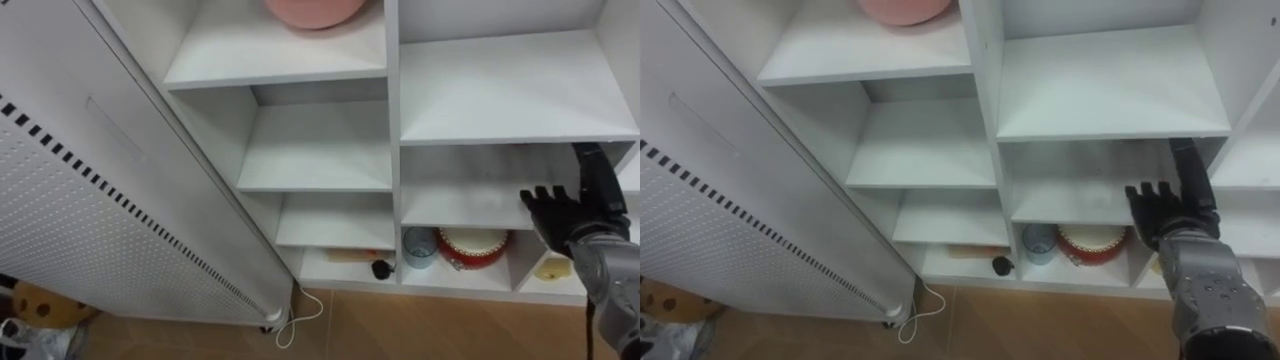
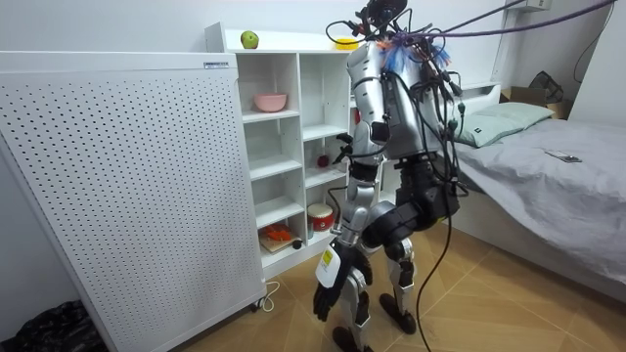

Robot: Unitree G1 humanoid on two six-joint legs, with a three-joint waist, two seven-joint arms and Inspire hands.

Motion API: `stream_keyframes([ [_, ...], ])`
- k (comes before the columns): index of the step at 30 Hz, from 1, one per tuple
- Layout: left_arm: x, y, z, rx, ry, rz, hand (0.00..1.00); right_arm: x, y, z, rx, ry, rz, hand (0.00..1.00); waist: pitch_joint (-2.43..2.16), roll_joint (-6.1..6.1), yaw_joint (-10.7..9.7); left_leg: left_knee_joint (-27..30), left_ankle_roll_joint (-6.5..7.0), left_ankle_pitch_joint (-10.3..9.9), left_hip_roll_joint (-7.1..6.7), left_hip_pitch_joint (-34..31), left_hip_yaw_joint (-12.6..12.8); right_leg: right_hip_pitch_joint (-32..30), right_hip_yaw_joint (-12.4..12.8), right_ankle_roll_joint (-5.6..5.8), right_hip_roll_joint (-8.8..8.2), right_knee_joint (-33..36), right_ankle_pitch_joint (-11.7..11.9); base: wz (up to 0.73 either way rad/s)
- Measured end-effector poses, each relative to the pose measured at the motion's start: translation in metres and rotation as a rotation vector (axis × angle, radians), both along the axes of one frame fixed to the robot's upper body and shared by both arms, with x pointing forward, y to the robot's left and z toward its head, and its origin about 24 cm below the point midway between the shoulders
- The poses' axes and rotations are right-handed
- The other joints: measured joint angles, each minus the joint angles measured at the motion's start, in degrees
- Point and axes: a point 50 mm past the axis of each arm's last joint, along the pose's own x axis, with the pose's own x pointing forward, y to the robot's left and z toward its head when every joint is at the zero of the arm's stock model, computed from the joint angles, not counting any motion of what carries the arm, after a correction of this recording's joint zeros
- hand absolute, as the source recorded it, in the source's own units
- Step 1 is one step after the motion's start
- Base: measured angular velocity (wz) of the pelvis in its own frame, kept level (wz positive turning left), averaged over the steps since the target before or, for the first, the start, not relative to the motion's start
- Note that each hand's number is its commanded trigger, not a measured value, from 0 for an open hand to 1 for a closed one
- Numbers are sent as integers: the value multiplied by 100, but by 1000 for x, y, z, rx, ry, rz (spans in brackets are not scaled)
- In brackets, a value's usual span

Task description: Arrange fruit in the closet

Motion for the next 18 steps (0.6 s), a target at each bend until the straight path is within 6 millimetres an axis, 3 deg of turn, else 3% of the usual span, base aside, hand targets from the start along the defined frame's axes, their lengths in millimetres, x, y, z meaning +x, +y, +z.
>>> stream_keyframes([
  [11, 1, -3, 0, 1, 1, -26, 0, -2, -1, -6, -2, 1, 6, 0, 4, -3, 11, -64, 12, -6, -8, 74, 2, 82, -1, 25, 6, -81, 13, 0],
  [16, -3, -3, -1, -3, 16, -24, 0, -8, -4, -27, 3, 63, 3, 0, 23, -5, -21, -310, 3, 0, -16, 489, -26, 531, -74, 43, 8, -294, 6, 2],
  [18, -6, -2, -2, -14, 32, -25, 0, -20, -9, -53, 2, 118, 3, 0, 31, -8, -11, -483, -5, 2, -5, 823, -94, 948, -153, 75, 64, -557, 25, 4],
])
